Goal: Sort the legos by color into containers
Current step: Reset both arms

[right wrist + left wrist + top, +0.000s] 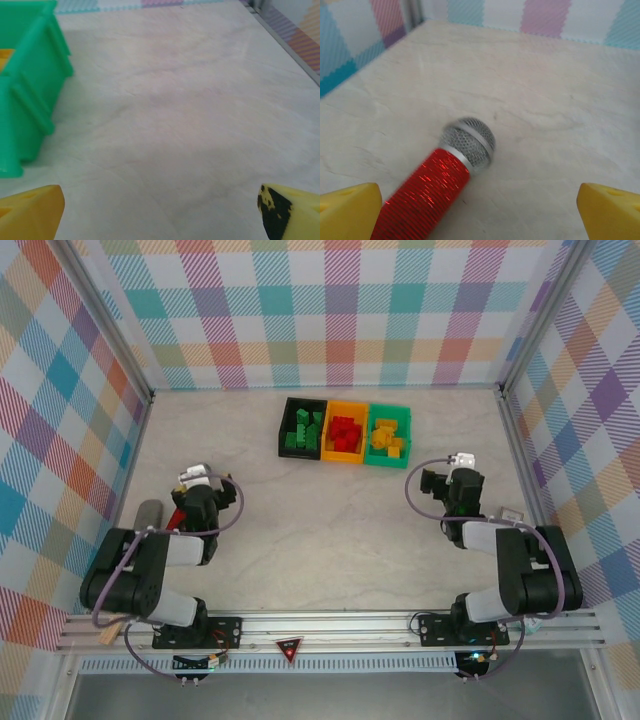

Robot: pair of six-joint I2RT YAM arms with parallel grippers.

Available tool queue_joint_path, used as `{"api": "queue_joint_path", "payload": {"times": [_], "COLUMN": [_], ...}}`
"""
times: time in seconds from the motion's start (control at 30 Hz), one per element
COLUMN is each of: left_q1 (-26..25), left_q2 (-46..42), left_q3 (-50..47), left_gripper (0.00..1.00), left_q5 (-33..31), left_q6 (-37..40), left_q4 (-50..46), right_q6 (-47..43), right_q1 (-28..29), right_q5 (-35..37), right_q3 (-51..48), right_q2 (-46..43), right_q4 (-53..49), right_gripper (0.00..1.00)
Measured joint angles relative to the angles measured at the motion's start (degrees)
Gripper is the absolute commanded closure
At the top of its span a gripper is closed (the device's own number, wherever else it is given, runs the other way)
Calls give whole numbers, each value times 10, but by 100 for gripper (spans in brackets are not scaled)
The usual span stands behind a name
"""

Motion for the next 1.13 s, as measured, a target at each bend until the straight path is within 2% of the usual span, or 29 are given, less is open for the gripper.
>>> {"api": "queue_joint_path", "payload": {"times": [0.1,0.3,0.43,1.13], "left_q1": [0,5,8,8], "left_q2": [55,57,57,57], "left_q3": [-5,70,75,75], "left_gripper": [0,0,0,0], "left_q5": [27,79,92,100], "left_q6": [18,27,30,33], "left_q4": [33,-15,-26,-41], "right_q6": [-8,-15,-19,-21], "right_q1": [0,-28,-35,-35], "right_q5": [-27,-119,-149,-172], "right_q3": [1,17,17,17], "right_q2": [18,42,49,49], "right_q4": [21,27,35,39], "right_gripper": [1,1,1,1]}}
